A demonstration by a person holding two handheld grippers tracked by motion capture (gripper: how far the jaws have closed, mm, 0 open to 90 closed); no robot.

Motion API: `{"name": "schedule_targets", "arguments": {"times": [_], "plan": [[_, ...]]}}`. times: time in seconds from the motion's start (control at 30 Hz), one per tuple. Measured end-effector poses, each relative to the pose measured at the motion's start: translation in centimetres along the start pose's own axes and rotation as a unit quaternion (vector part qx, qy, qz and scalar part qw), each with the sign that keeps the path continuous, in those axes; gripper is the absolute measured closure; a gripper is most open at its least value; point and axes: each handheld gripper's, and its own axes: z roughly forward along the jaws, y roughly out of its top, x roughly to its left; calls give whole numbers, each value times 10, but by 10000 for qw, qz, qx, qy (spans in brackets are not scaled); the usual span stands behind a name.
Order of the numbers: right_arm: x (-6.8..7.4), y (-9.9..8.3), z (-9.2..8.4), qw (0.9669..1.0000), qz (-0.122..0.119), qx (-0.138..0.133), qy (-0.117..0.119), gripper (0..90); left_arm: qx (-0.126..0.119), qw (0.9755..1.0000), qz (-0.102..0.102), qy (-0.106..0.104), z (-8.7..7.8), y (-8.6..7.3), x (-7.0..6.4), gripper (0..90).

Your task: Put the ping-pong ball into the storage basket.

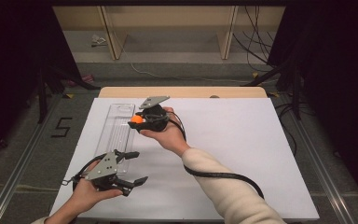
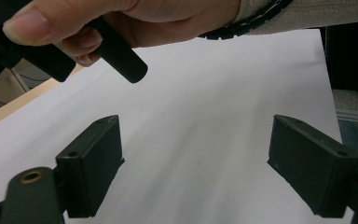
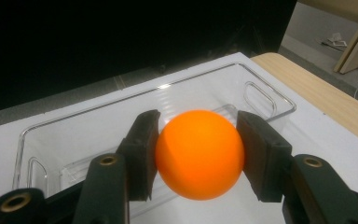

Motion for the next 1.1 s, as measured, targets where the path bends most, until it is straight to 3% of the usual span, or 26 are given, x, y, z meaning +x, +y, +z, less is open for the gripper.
{"name": "schedule_targets", "arguments": {"times": [1.1], "plan": [[0, 8, 12, 10000, -30, 58, 41, 513, 19, 10000, -5, -12, 0, 0, 0, 171]]}}
